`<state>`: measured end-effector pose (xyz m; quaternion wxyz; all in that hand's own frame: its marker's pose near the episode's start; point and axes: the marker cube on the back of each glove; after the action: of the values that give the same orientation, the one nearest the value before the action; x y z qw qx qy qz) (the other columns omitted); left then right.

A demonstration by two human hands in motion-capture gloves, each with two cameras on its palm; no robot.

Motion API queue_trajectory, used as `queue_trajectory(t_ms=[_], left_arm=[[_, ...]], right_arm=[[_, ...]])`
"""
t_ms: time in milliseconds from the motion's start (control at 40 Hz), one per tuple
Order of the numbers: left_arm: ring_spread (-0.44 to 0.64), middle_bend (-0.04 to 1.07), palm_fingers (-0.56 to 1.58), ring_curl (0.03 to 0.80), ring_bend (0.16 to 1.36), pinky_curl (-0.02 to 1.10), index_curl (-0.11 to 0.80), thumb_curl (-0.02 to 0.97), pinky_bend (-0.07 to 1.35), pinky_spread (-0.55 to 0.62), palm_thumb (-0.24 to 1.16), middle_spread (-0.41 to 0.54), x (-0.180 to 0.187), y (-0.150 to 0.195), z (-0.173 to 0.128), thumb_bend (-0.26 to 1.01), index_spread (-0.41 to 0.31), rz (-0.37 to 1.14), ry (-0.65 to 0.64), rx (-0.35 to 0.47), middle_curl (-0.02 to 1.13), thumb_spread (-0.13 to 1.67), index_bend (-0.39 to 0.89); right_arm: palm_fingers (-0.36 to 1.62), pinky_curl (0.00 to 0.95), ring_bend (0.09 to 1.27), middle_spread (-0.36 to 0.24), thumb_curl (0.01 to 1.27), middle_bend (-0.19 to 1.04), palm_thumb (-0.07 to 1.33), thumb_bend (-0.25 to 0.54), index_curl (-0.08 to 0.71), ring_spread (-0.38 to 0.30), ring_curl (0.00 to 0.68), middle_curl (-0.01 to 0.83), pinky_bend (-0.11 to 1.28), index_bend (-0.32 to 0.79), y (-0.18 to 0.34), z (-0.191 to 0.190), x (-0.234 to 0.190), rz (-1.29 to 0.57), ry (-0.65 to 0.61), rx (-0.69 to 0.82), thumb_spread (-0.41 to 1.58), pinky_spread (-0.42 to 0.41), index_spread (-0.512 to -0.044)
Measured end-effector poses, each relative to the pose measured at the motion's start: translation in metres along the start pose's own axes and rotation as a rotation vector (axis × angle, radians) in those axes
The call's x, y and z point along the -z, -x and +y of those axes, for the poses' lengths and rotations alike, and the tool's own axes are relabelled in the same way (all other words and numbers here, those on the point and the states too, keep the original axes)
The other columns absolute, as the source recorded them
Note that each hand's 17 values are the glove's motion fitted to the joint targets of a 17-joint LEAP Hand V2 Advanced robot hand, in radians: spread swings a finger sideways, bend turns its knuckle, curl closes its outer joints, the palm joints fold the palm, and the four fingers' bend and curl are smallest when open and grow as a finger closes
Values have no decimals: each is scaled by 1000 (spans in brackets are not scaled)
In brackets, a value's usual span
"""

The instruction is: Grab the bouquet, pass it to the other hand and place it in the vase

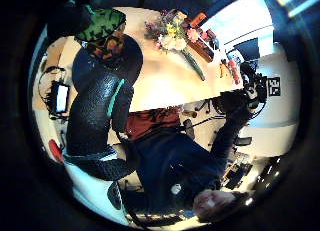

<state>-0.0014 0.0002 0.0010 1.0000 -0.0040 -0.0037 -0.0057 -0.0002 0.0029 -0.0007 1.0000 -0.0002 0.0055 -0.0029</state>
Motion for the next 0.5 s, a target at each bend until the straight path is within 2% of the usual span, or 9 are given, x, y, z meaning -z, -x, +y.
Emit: queue_trajectory(t_ms=[25,100,175,325,450,475,500], left_arm=[[0,279,668,72,371,37,101,61,183,88,290,-34,0,0,0,186,-79,-1,0,2,82,448,384],[1,275,637,140,384,92,156,88,174,121,321,-46,3,0,2,198,-105,-1,0,6,151,657,393],[1,266,621,176,387,121,196,110,167,143,336,-54,5,-2,2,195,-123,6,2,0,194,809,395],[1,249,603,212,385,149,253,147,155,168,350,-58,9,-6,0,174,-142,29,-5,-19,243,997,386],[1,235,598,230,380,164,288,173,152,178,357,-60,9,-9,-2,150,-150,56,-25,-29,272,1082,372],[1,233,597,233,379,167,294,178,152,179,358,-61,8,-10,-2,145,-151,57,-29,-33,277,1095,370],[1,230,596,236,378,169,300,182,151,180,359,-61,7,-11,-1,140,-152,58,-33,-38,282,1106,367]], right_arm=[[779,61,491,-112,53,319,237,138,36,-77,108,94,324,130,0,1,0,2,-1,1,407,-6,-180],[746,132,530,-149,74,328,261,136,98,-99,181,145,332,120,0,6,2,10,-4,7,592,-8,-240],[723,173,540,-174,92,336,274,125,131,-115,228,183,335,122,-1,8,2,13,-8,12,726,-10,-278],[705,214,539,-201,124,334,292,96,161,-132,269,233,328,121,2,2,4,-10,-27,15,898,-11,-320],[704,239,530,-214,147,327,305,72,173,-140,286,265,332,114,11,-5,4,11,-21,12,978,-6,-336],[725,242,561,-215,151,320,309,67,173,-149,299,269,328,102,12,-6,5,23,-15,8,993,-12,-335],[709,244,533,-217,155,328,311,62,174,-143,289,276,325,108,14,-6,6,33,-7,3,1005,-7,-339]])
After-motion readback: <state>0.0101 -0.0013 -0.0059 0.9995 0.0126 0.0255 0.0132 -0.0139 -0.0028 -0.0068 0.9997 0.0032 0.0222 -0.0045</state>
